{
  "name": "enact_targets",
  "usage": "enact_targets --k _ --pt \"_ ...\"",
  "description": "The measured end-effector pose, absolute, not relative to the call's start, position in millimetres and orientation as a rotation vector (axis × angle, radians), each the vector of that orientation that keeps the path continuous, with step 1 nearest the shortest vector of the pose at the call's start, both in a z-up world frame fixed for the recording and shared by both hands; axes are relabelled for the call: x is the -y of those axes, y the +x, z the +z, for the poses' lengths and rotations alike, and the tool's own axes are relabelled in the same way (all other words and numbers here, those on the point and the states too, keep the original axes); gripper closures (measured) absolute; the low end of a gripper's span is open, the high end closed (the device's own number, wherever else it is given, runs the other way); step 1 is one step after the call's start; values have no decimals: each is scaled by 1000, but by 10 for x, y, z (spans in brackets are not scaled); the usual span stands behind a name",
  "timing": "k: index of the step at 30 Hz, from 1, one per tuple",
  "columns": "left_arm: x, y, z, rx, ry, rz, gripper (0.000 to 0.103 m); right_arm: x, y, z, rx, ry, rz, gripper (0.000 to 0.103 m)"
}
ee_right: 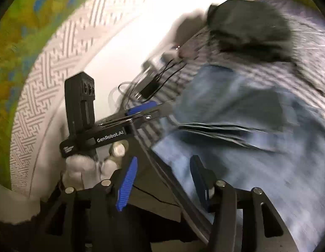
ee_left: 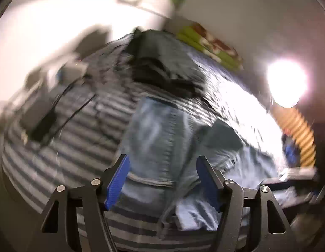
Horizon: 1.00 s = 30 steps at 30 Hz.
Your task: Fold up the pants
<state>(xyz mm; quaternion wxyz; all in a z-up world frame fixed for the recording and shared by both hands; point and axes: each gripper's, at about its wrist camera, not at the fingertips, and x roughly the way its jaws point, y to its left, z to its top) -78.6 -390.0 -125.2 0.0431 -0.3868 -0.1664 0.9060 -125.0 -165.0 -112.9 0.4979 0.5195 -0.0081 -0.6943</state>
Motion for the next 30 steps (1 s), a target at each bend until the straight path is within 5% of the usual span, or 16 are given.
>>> enact_targets --k 6,11,18,23,27,30 --pt "2995 -955 -1238 -224 -1244 2698 19 590 -1707 -1284 185 1396 -1895 53" --pt "2811 -1103 -1488 -383 -1342 2609 19 568 -2189 -1538 362 1502 -1828 53" --pt "2907 -1343 -1598 -318 -1360 2610 22 1184 -2492 -2003 438 1644 -1661 53" --pt "3107 -1432 -1662 -192 -1381 2625 75 1669 -2620 -1868 464 1554 -1638 51" --pt "3450 -1527 -1731 154 -1406 2604 78 1956 -2863 -1565 565 1391 -1612 51" --pt "3492 -1526 -1742 182 -1396 2593 78 1878 -2881 -1410 516 1358 -1646 51"
